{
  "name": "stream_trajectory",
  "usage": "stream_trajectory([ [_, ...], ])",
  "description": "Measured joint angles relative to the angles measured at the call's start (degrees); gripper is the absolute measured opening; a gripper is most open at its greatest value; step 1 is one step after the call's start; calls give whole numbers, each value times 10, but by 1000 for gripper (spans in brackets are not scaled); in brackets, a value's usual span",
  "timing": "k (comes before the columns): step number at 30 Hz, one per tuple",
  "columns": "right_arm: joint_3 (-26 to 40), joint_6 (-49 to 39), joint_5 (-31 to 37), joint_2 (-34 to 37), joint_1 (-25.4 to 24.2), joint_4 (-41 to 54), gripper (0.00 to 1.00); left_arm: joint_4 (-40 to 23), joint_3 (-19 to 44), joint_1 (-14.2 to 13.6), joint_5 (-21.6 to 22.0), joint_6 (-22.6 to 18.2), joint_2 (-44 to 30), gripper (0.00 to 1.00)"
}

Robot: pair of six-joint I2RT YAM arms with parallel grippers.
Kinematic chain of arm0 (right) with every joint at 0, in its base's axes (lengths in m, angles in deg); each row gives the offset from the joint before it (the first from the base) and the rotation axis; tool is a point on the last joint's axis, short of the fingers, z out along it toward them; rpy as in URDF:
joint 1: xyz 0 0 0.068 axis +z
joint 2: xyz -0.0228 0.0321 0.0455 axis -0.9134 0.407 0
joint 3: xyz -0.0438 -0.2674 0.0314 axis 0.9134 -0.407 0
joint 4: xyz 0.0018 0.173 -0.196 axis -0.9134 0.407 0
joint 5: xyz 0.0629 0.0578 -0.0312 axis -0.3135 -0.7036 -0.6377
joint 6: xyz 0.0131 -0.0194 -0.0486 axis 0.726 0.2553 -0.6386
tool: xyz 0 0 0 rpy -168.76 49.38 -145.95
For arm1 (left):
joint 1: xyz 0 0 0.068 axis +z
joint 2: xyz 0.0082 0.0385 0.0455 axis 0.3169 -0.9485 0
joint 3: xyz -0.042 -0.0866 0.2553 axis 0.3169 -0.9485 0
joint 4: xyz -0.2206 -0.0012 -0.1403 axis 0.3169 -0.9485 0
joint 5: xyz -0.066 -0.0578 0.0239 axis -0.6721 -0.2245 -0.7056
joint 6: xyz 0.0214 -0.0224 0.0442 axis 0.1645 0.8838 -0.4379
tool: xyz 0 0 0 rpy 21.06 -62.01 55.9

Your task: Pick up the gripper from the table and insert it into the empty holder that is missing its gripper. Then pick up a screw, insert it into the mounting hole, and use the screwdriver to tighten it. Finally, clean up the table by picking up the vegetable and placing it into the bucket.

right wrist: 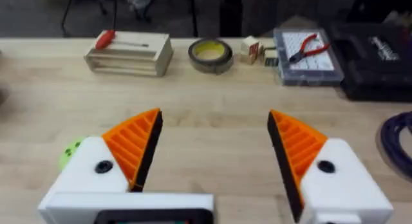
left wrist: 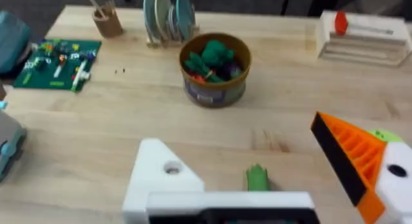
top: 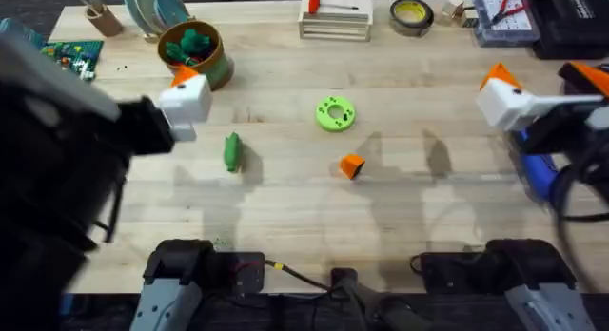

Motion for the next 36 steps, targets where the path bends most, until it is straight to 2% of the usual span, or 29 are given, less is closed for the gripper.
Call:
stream_trajectory([
  [3,76,0,-15,70,0,64,991,-59,77,0,-4,0,-82,993],
  [6,151,0,-34,137,0,140,991,-91,130,0,-24,0,-144,993],
  [10,242,0,-61,213,0,237,991,-122,156,0,-72,0,-193,993],
  [13,285,0,-79,251,0,277,991,-151,157,0,-107,0,-213,993],
  [19,296,0,-98,276,0,288,991,-172,157,0,-137,17,-254,993],
  [25,296,0,-100,277,0,288,991,-190,155,0,-147,84,-340,993],
  [29,296,0,-100,277,0,288,991,-180,124,0,-147,111,-386,993],
  [33,296,0,-100,277,0,288,991,-151,76,0,-147,123,-416,991],
  [36,296,0,-100,277,0,288,991,-139,55,0,-149,128,-427,865],
])
